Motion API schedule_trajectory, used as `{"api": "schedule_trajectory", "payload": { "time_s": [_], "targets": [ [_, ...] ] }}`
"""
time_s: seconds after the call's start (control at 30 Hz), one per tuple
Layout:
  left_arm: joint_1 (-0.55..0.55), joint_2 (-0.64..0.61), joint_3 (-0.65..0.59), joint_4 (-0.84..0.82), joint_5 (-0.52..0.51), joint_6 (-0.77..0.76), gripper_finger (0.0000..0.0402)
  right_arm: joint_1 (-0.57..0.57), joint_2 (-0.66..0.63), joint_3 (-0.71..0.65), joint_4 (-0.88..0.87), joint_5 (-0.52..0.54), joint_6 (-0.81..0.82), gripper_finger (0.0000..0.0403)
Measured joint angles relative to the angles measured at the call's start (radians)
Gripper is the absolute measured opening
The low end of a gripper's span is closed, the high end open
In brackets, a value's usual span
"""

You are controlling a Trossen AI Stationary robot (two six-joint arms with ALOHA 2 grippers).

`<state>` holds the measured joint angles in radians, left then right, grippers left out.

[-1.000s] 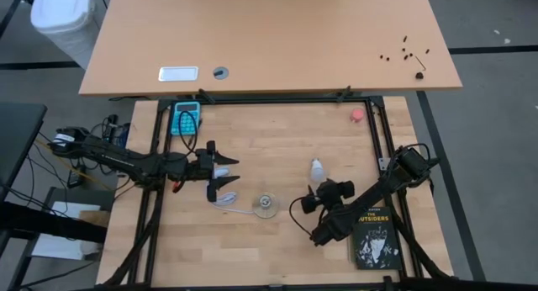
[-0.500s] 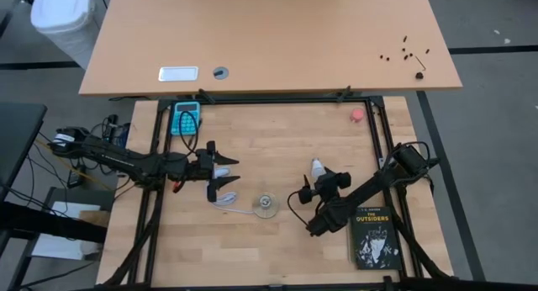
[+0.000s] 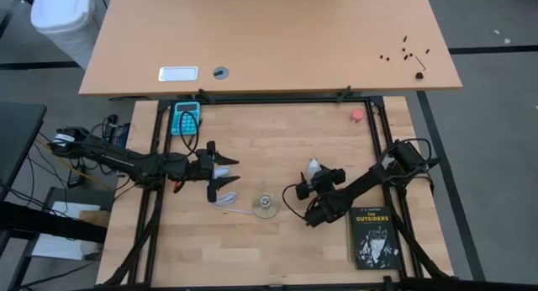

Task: Screw lightbulb
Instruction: Insert the lightbulb into the lamp

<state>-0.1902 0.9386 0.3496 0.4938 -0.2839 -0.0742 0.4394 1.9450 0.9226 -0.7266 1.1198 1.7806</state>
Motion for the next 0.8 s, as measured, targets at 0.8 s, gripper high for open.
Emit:
{"api": "schedule_trajectory", "payload": {
  "time_s": [0.8],
  "targets": [
    [0.000,0.000,0.000,0.000,0.000,0.021,0.0245,-0.056,0.001,-0.219,0.391,0.059,-0.243,0.0370]
  ]
}}
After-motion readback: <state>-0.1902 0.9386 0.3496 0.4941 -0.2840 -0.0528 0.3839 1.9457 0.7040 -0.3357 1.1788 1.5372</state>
